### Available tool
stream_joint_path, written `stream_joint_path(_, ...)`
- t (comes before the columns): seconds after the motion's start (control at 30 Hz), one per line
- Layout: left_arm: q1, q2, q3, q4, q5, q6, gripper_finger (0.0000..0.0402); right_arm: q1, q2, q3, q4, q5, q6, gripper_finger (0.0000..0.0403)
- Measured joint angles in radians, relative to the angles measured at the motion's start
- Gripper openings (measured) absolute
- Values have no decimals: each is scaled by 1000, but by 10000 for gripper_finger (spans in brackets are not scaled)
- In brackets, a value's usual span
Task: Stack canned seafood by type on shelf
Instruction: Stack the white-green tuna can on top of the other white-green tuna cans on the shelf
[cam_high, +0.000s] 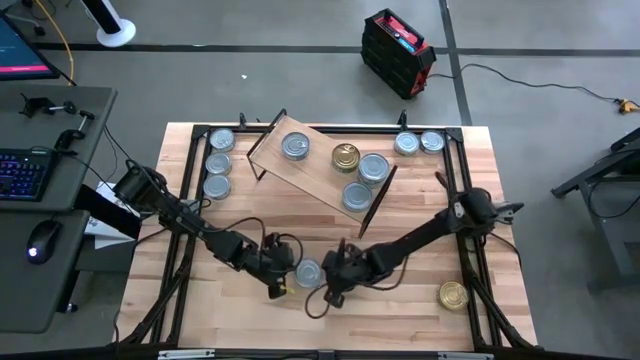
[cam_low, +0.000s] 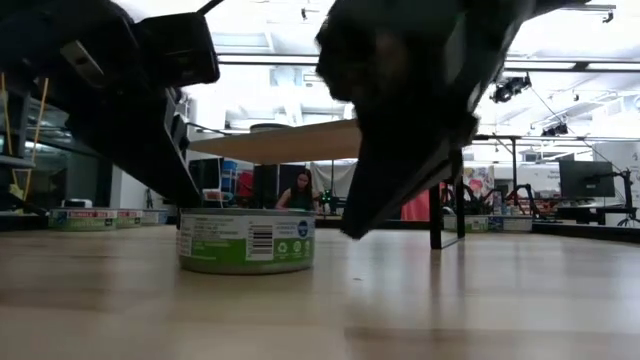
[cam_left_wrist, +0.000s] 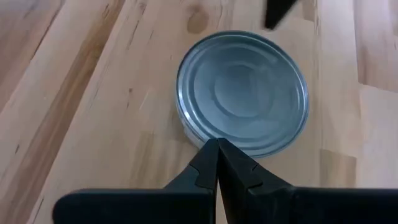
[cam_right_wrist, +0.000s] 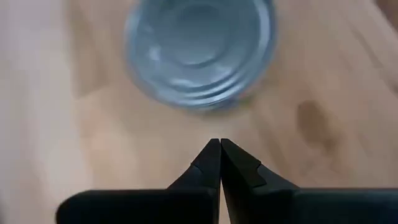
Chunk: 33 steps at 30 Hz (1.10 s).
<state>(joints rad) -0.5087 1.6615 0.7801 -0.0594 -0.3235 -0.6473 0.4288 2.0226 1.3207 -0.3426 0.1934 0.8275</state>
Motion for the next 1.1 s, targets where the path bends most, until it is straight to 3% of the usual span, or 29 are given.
stream_joint_path(0.5, -15, 1, -13, 40, 18, 46, 0, -39, 33, 41, -46, 42, 8, 0)
stream_joint_path(1.1, -46, 3, -15, -3, 31, 12, 0, -37, 24, 38, 113, 41, 6, 0)
